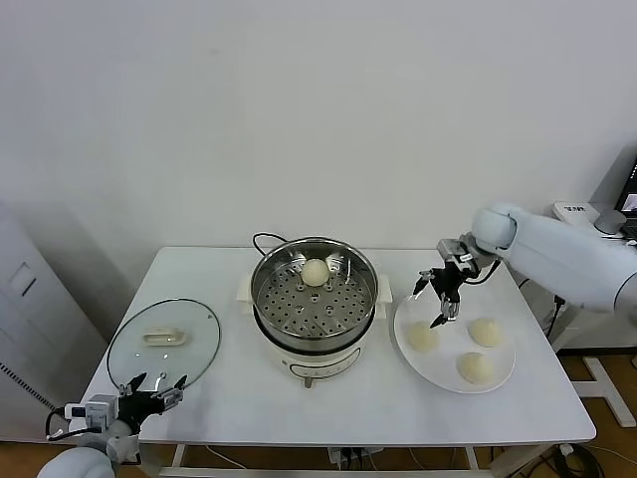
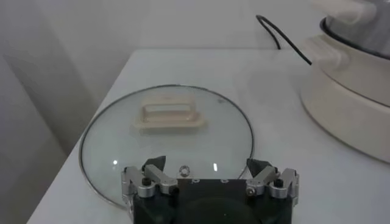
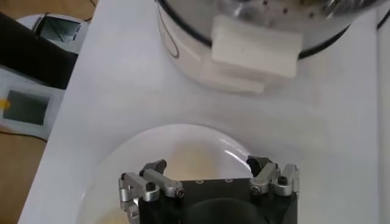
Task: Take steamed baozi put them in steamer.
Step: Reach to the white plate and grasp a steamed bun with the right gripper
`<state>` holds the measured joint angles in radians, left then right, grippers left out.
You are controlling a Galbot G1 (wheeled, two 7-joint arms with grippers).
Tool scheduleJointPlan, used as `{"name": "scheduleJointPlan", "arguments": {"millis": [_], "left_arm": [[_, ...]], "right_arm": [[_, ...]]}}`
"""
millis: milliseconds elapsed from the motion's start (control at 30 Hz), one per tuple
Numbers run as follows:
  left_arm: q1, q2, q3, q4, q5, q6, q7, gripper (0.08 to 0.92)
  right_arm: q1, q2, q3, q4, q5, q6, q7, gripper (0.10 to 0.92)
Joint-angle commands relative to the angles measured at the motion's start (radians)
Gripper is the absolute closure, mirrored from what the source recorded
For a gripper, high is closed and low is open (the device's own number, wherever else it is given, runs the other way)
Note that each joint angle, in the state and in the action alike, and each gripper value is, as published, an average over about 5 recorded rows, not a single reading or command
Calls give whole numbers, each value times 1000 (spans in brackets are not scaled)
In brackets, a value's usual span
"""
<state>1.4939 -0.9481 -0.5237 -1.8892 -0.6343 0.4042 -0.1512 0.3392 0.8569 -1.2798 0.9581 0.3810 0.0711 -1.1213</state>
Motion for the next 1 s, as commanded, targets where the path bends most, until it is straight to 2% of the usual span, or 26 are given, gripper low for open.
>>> {"name": "scheduleJointPlan", "arguments": {"millis": [33, 467, 1000], "left_arm": [[2, 0, 1, 1, 1, -1, 1, 177], [6, -1, 2, 4, 2, -3, 1, 177], [16, -2, -4, 0, 3, -7, 0, 177]], "right_arm": [[-89, 3, 37, -35, -36, -33, 16, 203], [-172, 14, 125, -66, -124, -26, 43, 211], [-194, 32, 179, -96, -134, -34, 44, 461]]}}
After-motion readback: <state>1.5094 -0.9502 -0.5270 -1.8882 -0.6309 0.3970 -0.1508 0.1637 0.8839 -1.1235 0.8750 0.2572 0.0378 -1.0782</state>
